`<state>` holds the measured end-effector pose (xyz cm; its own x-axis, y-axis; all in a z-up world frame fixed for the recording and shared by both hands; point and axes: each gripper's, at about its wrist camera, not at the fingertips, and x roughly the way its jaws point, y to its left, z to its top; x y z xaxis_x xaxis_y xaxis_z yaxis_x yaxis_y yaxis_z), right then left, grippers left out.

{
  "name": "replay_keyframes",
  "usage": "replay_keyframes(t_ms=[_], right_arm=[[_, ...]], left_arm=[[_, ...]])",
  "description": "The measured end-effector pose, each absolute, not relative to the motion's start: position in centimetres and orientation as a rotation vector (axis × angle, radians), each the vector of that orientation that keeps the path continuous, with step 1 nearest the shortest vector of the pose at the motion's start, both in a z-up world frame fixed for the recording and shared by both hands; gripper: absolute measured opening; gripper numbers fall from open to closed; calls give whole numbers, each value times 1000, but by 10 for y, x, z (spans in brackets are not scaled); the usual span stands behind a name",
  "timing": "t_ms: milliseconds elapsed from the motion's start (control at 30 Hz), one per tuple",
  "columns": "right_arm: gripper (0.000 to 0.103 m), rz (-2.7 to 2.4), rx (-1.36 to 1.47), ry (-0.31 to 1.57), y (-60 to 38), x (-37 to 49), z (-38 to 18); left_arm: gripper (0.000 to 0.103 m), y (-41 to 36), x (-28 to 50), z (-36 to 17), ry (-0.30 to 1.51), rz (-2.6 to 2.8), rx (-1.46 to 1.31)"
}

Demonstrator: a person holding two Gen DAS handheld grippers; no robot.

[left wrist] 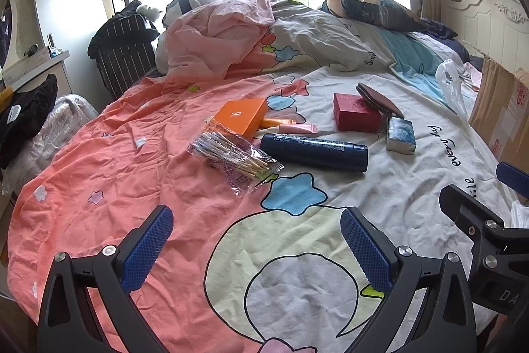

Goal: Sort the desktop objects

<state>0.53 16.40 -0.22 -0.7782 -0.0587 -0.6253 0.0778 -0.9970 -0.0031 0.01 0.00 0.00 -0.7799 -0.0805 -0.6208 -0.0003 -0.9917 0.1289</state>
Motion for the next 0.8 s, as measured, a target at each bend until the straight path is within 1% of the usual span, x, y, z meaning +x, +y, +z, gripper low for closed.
replay_keyframes(t_ms=[233,300,667,800], right_arm=[[103,-2851,1024,-34,166,5,-3],[103,-2838,1026,-57,167,5,-3],[103,-2756,1110,-174,181,-3,-12],[103,-2763,1120,-142,179,-2,-14]], left_arm=[[103,4,4,-2,-195,-2939,1036],[103,1,0,-3,-168,-2941,1072],[103,-15,1,1,-53,-2944,1025],[103,-17,1,1,-60,-2911,1015]])
